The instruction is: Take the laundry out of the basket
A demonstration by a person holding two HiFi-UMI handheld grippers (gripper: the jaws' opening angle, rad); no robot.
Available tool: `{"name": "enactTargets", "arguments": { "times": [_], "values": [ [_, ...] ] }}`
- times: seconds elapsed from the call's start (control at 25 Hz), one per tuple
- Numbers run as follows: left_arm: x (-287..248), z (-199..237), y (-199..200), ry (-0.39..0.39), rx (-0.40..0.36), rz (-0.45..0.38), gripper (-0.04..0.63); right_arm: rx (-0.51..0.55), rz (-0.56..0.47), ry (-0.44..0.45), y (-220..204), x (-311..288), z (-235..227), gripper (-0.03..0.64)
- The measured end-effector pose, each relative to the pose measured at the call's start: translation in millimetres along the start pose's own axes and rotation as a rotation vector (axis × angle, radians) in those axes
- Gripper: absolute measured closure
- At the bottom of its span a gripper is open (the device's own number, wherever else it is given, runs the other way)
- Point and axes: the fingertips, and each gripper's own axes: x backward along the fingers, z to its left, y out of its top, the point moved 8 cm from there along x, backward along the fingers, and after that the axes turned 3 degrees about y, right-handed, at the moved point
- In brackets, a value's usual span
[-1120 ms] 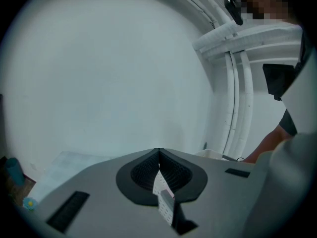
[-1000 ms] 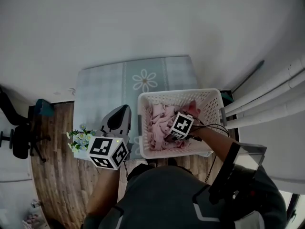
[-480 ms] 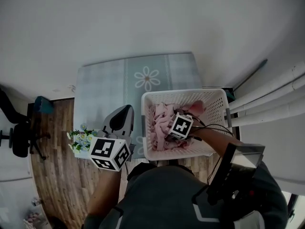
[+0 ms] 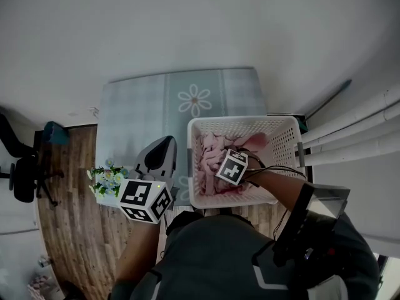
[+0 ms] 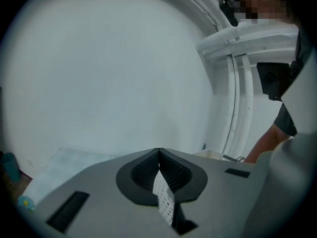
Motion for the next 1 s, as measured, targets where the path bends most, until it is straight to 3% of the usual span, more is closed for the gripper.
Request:
{"name": "enactTargets", "arguments": {
  "times": [0.08,0.32,0.48,0.68,1.0],
  "values": [
    [1.2,-1.3,1.5,-0.004,-0.001,-0.01,0.586,-0.023,-0.028,0.018,-5.4,4.6,6.5,0.308],
    [5.7,-2.8,5.4,-0.001,0.002,-0.025,0.586,-0.161,-0.092,0.143,-11.6,12.2,1.4,0.362],
    [9.7,-1.5,8.2,0.009,-0.005,-0.034,0.586,-0.336,-0.188,0.306,-16.9,19.8,-8.5,0.38],
    [11.6,-5.0,14.0,0.011,-0.011,-0.044,0.586,-0.429,-0.275,0.467,-15.6,21.4,4.5,0.38],
    [15.2,-9.8,26.7,0.006,-0.037,-0.073,0.586,-0.544,-0.449,0.561,-19.2,38.3,-0.1,0.382]
  ]
}}
